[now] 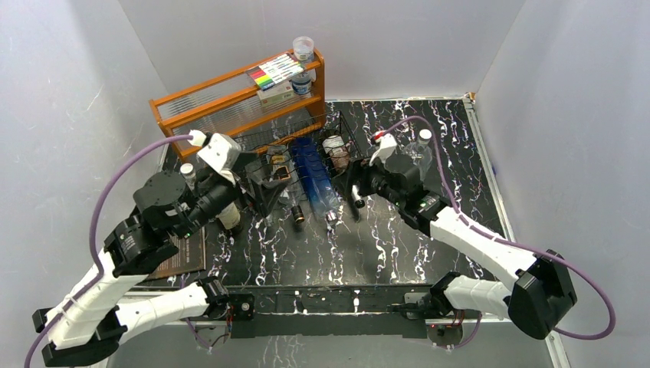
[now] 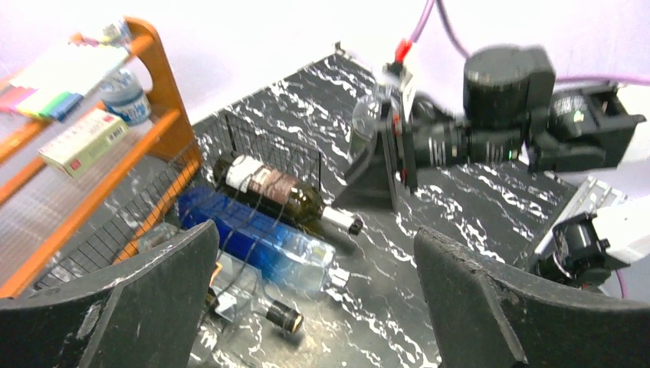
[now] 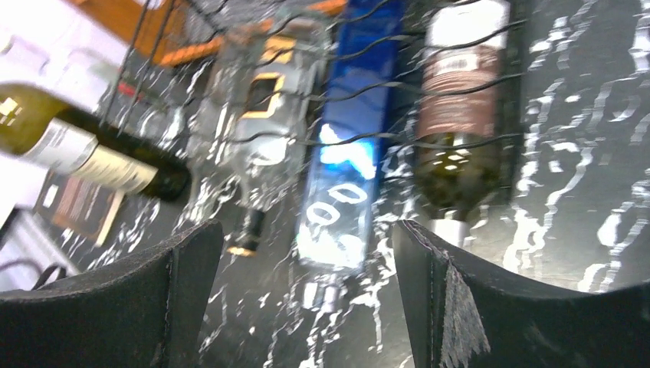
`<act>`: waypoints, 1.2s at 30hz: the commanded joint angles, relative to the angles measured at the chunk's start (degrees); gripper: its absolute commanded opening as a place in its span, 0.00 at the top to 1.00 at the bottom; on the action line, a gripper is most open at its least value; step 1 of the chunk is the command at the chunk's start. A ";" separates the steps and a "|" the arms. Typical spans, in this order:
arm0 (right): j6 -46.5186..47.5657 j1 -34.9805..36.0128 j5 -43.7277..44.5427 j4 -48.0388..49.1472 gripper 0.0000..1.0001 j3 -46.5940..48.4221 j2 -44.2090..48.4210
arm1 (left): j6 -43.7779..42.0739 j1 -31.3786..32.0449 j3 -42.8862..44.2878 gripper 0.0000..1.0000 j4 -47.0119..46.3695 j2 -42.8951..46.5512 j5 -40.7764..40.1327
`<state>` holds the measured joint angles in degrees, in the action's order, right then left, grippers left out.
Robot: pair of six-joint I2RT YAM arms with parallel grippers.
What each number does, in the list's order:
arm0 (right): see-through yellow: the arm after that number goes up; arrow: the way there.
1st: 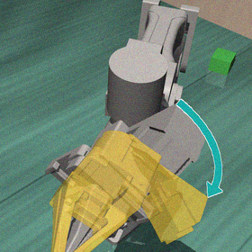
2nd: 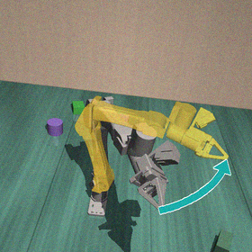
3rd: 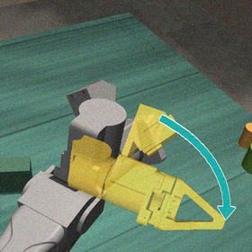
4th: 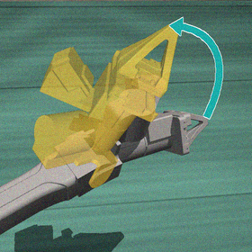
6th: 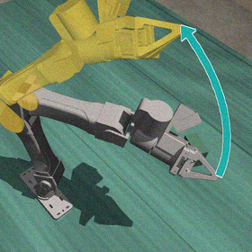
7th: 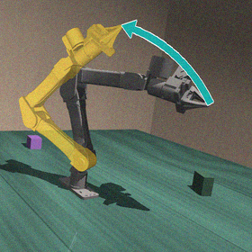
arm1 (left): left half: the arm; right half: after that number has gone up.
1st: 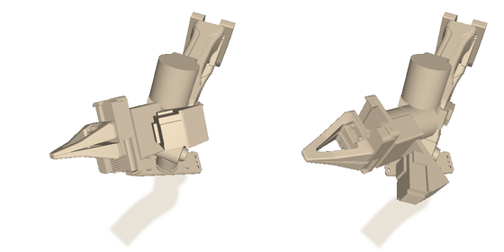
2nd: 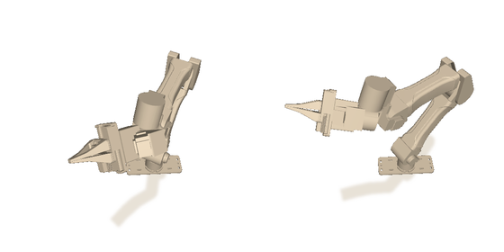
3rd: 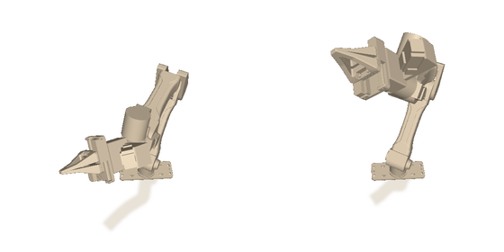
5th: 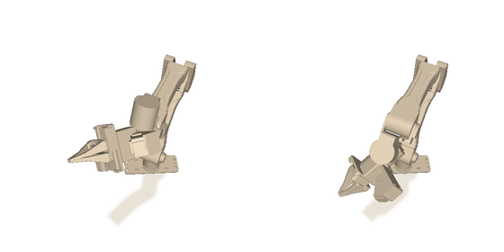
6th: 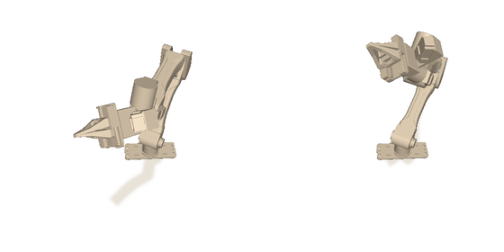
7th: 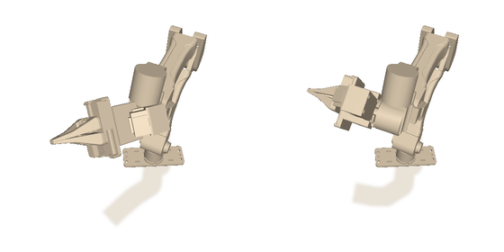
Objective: Put the wine bottle on the wine rack
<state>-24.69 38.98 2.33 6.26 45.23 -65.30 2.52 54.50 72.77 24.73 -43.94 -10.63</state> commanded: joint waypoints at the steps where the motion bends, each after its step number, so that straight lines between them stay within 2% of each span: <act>1: -1.24 6.23 -2.78 0.59 0.09 3.58 0.78 | -2.41 -0.15 7.77 0.02 0.06 -1.67 -1.83; 7: -0.82 17.07 1.52 5.27 0.09 10.50 -5.82 | -4.00 -0.18 15.31 0.02 -0.65 -4.52 -1.74; 14: 2.25 28.94 7.40 12.40 0.09 25.13 -22.63 | -3.94 -0.17 18.09 0.02 -5.09 -5.00 -7.39; 20: 4.10 31.60 8.61 17.34 0.09 40.08 -36.78 | -4.54 -0.14 20.08 0.02 -7.13 -4.55 -10.48; 26: 6.63 32.37 6.49 14.90 0.09 55.74 -49.88 | -3.97 -0.14 19.68 0.02 -6.90 -1.90 -11.06; 30: 9.12 33.00 4.74 8.89 0.11 66.69 -57.57 | -3.84 -0.15 19.69 0.02 -5.68 -1.25 -10.82; 33: 10.41 33.52 5.23 8.74 0.16 68.90 -59.84 | -3.58 -0.14 19.82 0.02 -4.78 -0.82 -10.66; 36: 10.66 33.70 6.75 9.94 0.26 68.73 -60.30 | -3.45 -0.10 19.69 0.02 -4.14 -0.45 -10.60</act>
<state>-16.21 71.90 7.77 14.26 110.54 -125.54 -1.06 54.50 91.24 20.03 -44.51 -20.64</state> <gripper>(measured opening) 0.805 0.981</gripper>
